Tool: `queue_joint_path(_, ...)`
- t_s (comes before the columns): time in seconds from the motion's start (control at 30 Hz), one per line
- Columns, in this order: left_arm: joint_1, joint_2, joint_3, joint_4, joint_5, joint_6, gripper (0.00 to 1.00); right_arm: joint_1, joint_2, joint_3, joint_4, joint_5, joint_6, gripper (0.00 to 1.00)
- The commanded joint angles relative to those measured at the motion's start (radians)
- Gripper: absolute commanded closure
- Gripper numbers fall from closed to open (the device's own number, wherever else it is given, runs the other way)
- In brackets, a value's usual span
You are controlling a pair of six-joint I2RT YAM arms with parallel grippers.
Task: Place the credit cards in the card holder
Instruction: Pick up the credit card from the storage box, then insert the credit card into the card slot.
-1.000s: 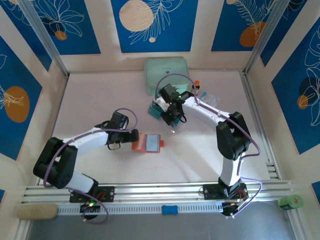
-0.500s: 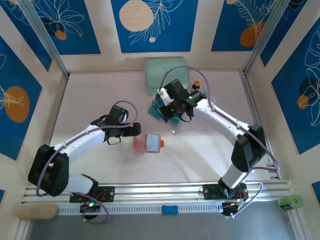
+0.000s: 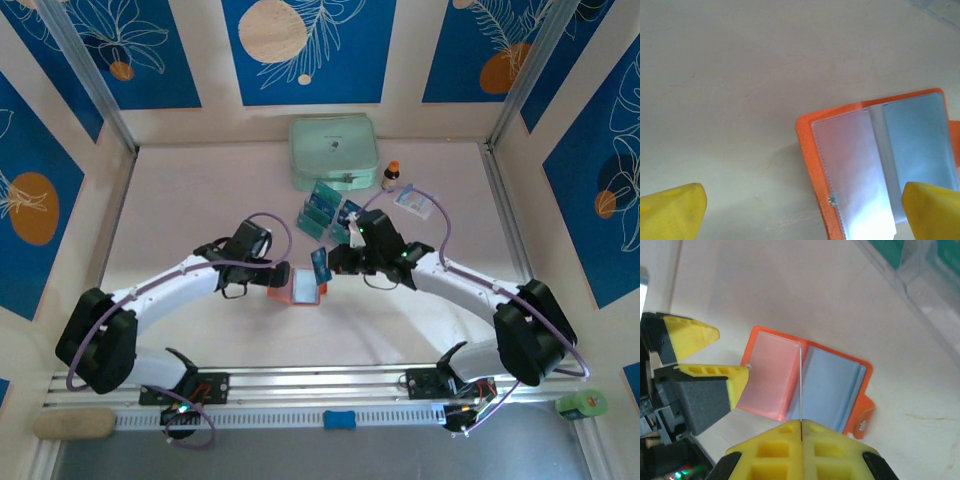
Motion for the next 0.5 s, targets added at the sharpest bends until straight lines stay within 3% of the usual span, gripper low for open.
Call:
queue_joint_path(0.0,-0.011,0.023,-0.028,-0.021,-0.047,0.023,0.00,0.025,-0.016,-0.085,0.298,-0.028,0.176,1.00)
queue_joint_path(0.17,-0.015,0.049,-0.041,-0.018,-0.080,0.013,0.00,0.083,0.040,-0.157,0.447,0.041,0.234,1.00)
queue_joint_path(0.47,-0.018,0.055,-0.080,-0.039,-0.146,-0.025,0.00,0.112,0.166,-0.196,0.633,0.059,0.297,1.00)
